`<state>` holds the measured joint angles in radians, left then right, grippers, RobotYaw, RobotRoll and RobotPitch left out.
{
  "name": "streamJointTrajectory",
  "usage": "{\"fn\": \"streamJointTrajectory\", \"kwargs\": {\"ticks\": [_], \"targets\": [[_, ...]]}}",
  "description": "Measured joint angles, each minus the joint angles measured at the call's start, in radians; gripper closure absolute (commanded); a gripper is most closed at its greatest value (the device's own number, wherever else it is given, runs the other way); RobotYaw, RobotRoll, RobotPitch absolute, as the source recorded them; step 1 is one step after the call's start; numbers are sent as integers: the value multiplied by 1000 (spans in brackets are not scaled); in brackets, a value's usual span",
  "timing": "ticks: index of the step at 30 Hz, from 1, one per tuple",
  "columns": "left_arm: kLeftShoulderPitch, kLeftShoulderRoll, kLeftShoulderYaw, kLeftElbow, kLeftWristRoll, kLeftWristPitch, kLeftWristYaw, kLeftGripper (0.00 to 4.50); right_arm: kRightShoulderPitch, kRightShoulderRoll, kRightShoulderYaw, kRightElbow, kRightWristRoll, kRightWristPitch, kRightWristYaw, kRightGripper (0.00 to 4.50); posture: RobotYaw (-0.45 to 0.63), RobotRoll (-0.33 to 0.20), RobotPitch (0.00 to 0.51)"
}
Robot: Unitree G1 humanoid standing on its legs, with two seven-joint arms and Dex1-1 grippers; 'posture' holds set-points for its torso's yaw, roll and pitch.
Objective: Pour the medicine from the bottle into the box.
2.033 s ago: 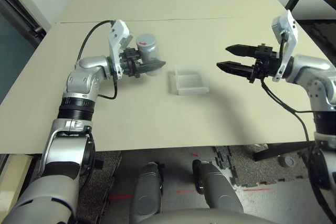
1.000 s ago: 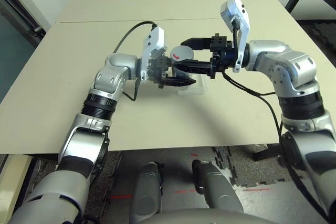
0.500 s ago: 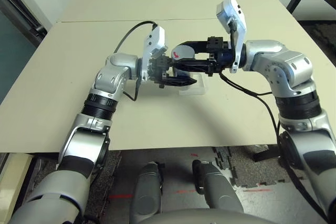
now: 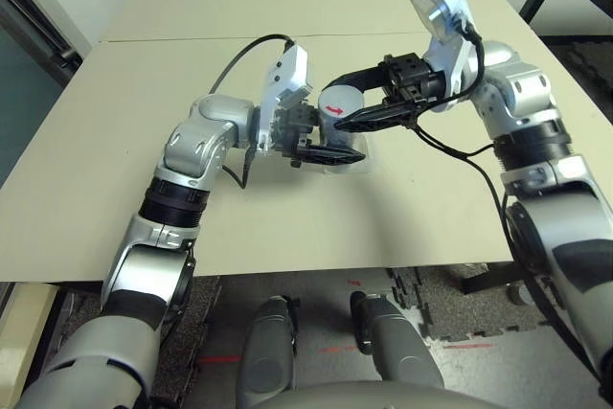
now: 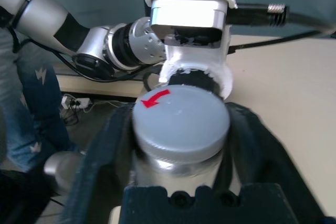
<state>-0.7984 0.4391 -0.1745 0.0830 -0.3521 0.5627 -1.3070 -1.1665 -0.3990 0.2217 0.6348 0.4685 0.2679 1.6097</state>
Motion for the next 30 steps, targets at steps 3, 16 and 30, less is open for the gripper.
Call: {"fn": "streamJointTrajectory", "kwargs": {"ticks": [3, 16, 30], "targets": [[17, 6, -1, -28, -4, 20, 11, 1961, -19, 0, 26, 41, 7, -38, 0, 0, 104, 0, 187], [11, -3, 0, -16, -20, -36, 22, 1961, 156, -155, 10, -306, 61, 187, -36, 0, 67, 0, 172], [-24, -18, 0, 158, 2, -182, 30, 1961, 264, -104, -92, -608, 77, 428, -486, 0, 17, 0, 154]]}}
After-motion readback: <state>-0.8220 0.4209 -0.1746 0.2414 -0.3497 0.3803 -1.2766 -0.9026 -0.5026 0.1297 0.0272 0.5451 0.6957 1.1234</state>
